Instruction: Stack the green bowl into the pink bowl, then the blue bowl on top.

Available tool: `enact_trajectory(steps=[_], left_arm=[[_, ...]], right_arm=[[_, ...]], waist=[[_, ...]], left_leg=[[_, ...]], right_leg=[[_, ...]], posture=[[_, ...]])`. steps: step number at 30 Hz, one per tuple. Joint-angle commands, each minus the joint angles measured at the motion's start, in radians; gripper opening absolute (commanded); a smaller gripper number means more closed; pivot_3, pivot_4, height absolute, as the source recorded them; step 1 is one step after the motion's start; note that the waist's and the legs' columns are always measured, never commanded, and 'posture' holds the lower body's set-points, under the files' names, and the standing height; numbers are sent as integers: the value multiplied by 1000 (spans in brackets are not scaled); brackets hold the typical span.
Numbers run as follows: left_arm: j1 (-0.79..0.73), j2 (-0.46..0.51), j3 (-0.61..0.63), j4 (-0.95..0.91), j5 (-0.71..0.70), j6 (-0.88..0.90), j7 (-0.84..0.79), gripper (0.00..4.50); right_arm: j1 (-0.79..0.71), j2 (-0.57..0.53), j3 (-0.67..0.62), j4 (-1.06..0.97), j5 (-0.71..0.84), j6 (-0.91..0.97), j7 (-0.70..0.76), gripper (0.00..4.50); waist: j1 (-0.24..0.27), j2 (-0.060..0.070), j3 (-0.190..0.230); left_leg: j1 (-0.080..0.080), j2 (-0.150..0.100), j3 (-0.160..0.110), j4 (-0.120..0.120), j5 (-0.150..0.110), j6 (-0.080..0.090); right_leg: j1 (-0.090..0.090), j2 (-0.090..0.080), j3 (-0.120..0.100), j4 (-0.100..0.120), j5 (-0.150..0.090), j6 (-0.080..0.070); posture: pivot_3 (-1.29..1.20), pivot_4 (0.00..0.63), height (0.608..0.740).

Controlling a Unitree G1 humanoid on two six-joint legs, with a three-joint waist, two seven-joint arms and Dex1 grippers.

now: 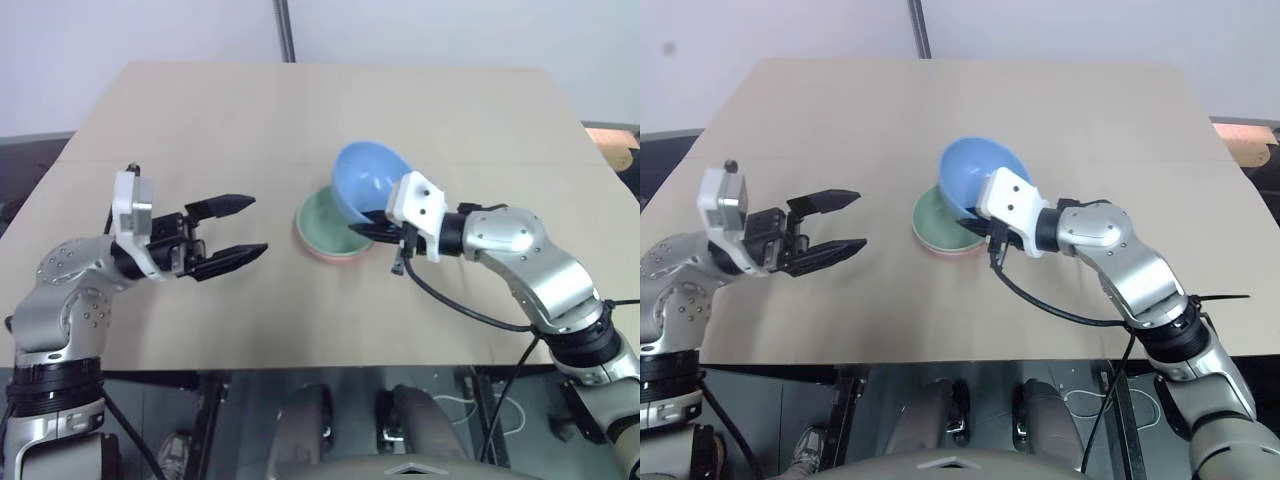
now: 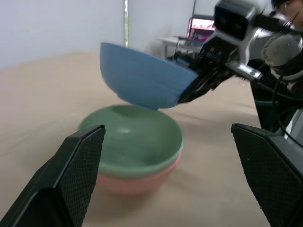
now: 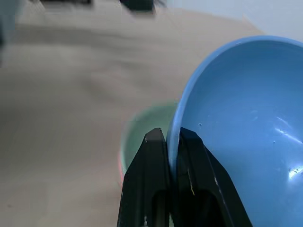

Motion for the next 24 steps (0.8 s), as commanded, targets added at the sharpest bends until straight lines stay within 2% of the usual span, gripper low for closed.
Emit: enact_trajectory(steps=[1, 6, 10, 12, 13, 14, 20, 24], left_arm=[[25, 16, 40, -28, -1, -16, 10, 4500], [48, 5, 44, -72, -15, -5, 39, 4500], [58, -5, 39, -99, -23, 2, 64, 4500], [65, -8, 38, -117, -28, 8, 80, 4500], [71, -9, 46, -130, -34, 15, 97, 4500], [78, -10, 57, -143, -42, 31, 126, 4500], [138, -18, 75, -207, -10, 49, 243, 4500], [185, -36, 85, -237, 23, 24, 301, 4500]], right_arm=[[-63, 3, 8, 2, -8, -59, 57, 43], [-80, 20, 49, 93, -21, -88, 121, 43], [-80, 70, 62, 232, -69, -147, 100, 1627], [-74, 83, 44, 279, -128, -214, 44, 2506], [-68, 89, 6, 260, -110, -206, 30, 3041], [-59, 86, -36, 221, -81, -192, 25, 3238], [91, 38, -222, -29, 107, -91, 29, 3238], [186, -20, -304, -102, 180, 8, 10, 3238]], waist=[[0, 0, 0], [3, -1, 0], [0, -1, 0], [-1, 0, 0], [-1, 0, 0], [-1, 0, 0], [3, -1, -1], [1, -1, 0]], left_leg=[[0, 0, 0, 0, 0, 0], [0, 0, -1, 0, 0, 0], [0, 0, 0, 0, 0, 0], [0, 0, 0, 0, 0, 0], [0, 0, 0, 0, 0, 0], [0, 0, 0, 0, 0, 0], [-1, 0, -1, -1, 0, 0], [0, 0, -1, -2, 0, 0]], right_leg=[[0, 0, 0, 0, 0, 0], [0, -1, -1, 0, 0, 0], [0, -1, -1, 0, 0, -1], [0, -1, -1, 0, 0, -1], [0, -1, -1, 0, 0, -1], [0, -1, -1, 0, 0, -1], [1, -2, -1, -1, 0, -1], [1, -2, -1, -1, 0, -1]], posture=[[0, 150, 740], [0, 150, 740], [0, 150, 740], [0, 150, 740], [0, 150, 740], [0, 150, 740], [0, 150, 740], [0, 150, 740]])
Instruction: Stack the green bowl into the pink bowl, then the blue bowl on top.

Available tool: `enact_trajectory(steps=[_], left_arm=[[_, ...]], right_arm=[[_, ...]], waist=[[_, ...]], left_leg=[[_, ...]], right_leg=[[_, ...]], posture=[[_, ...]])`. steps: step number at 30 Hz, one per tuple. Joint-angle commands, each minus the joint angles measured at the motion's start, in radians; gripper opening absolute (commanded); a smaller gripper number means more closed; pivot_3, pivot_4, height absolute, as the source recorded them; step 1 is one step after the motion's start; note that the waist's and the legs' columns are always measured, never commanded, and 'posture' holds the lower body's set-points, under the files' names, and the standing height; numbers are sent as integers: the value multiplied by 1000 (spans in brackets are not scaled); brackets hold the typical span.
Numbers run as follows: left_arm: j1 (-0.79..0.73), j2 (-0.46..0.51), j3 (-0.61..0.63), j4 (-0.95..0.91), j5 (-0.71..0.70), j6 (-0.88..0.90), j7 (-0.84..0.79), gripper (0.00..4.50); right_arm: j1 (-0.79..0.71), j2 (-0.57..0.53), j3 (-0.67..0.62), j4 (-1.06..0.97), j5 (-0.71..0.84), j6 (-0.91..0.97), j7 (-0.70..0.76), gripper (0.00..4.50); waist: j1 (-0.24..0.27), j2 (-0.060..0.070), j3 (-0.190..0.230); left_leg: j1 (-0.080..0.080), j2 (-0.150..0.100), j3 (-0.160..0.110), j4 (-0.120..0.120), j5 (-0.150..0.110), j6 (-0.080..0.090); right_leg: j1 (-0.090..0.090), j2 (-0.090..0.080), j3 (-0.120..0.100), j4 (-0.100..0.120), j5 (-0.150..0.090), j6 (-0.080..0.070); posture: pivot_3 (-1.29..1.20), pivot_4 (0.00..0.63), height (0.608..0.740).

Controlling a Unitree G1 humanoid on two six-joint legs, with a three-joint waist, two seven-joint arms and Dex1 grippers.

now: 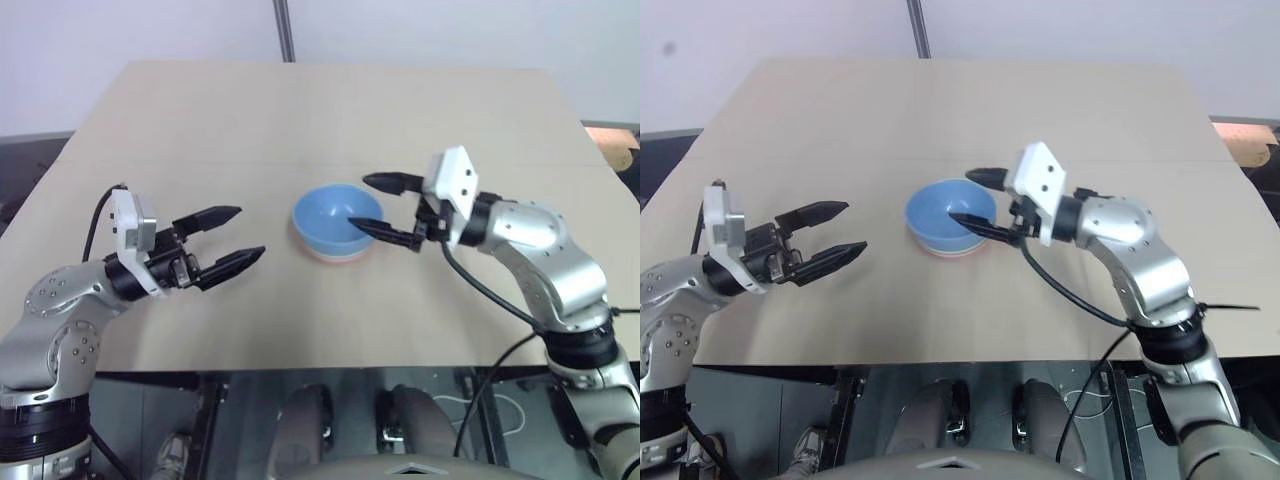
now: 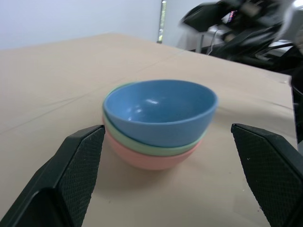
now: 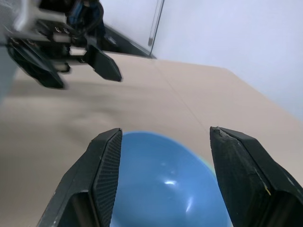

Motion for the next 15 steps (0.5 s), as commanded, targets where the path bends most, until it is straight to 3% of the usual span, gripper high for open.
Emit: enact_trajectory(steps=[1, 4, 9, 15], left_arm=[[49, 0, 46, -56, 11, -8, 45, 4500], [105, 10, 86, -72, -17, 9, 38, 4500], [240, 58, 176, -105, 35, -1, 31, 4500], [360, 101, 264, -104, 36, -4, -30, 4500]], right_arm=[[76, -59, -121, -74, 70, 58, -15, 3238], [179, -130, -199, -87, 69, 35, -9, 4413], [395, -264, -370, -105, 109, 11, 63, 4413], [563, -337, -537, -103, 165, -10, 129, 4413]], waist=[[-1, 0, 0], [0, 0, 0], [2, 0, 0], [1, 0, 0]], left_leg=[[0, 0, 0, 0, 0, 0], [1, 0, 0, 0, 0, 0], [0, 0, 0, -1, -1, 1], [1, 0, 0, -2, -3, 4]], right_leg=[[0, 0, 0, 0, 0, 0], [0, 0, 0, 0, 0, 0], [0, 0, 0, -1, 0, 0], [0, 0, 1, -1, -3, 4]], posture=[[0, 150, 740], [0, 150, 740], [0, 150, 740], [0, 150, 740]])
